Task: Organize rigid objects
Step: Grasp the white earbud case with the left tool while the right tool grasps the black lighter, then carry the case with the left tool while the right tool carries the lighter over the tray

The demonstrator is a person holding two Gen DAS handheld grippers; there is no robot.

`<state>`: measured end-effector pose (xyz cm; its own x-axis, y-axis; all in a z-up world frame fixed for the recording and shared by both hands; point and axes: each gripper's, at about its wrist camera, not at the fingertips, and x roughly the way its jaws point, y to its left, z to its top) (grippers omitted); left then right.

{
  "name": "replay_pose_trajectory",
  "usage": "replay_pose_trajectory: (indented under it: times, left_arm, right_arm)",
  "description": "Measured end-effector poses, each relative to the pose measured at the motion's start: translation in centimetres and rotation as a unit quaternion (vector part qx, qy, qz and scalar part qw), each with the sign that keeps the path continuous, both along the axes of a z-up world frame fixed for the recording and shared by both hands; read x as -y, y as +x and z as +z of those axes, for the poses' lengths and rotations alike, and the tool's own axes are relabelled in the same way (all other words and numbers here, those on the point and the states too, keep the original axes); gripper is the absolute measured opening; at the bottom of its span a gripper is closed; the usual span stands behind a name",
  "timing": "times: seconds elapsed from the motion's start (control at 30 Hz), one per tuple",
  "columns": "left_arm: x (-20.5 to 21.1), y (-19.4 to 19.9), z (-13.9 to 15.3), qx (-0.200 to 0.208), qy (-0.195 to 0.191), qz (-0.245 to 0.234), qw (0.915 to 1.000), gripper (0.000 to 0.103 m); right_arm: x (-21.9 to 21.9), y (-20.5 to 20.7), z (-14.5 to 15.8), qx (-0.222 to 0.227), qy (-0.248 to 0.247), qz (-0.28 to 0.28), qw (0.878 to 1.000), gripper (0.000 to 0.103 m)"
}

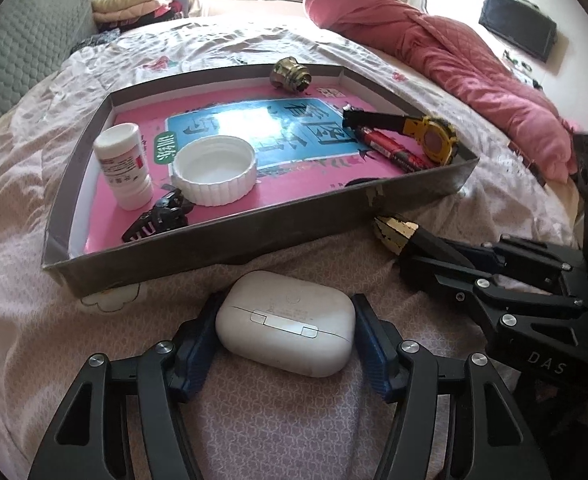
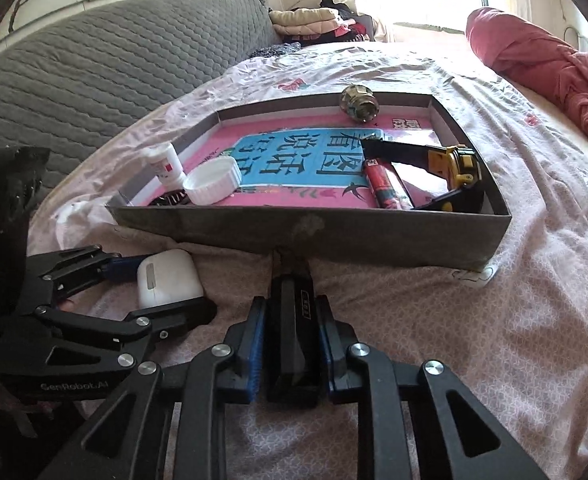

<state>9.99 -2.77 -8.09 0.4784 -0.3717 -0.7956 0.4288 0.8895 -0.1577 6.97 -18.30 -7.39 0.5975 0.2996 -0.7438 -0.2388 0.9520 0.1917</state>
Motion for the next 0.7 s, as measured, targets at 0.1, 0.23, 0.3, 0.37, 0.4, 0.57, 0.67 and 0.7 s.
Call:
replay_pose_trajectory:
  times: [0.1,0.23,0.3,0.37,0.4,0.57,0.67,0.7]
  left_arm:
    - [-0.6,-0.2,0.3,-0.008,-0.011,0.011,0.9998,0.064]
    - [-1.4,-0.9,1.1,-0.006,-0.013,0.023,0.9996,0.064]
    - [-1.7,-1.1,1.4,-0.004,-0.015,0.027,0.9995,0.064]
    - [-1.8,-1.4,1.9,0.002,-0.013,0.033,0.9994,0.064]
    - [-1.9,-1.5,2.1,0.003,-0.014,0.035,0.9993,0.064]
    - [-2.3,-2.0,3.3,0.017,-0.011,0.048,0.9986,0.064]
    - [-1.9,-2.4,4.1,0.037,0.007,0.055,0.9978,0.064]
    - [-1.9,-2.6,4.2,0.041,0.011,0.055,0.9976,0.064]
  right_arm:
    - [0.2,-0.1,0.2,-0.002,0.012,0.003,1.0,0.023]
    - [0.2,-0.5,0.8,0.002,0.031,0.011,0.999,0.023]
    - [0.1,-0.8,1.2,0.008,0.037,0.016,0.999,0.023]
    - [-0.1,-1.2,1.6,0.016,0.041,0.02,0.999,0.023]
    - [-0.2,-1.3,1.8,0.018,0.043,0.021,0.999,0.024]
    - [0.0,-1.7,2.8,0.036,0.051,0.017,0.998,0.024]
    - [0.4,-1.9,3.4,0.047,0.056,0.009,0.997,0.024]
    - [0.5,-1.9,3.4,0.048,0.057,0.006,0.997,0.024]
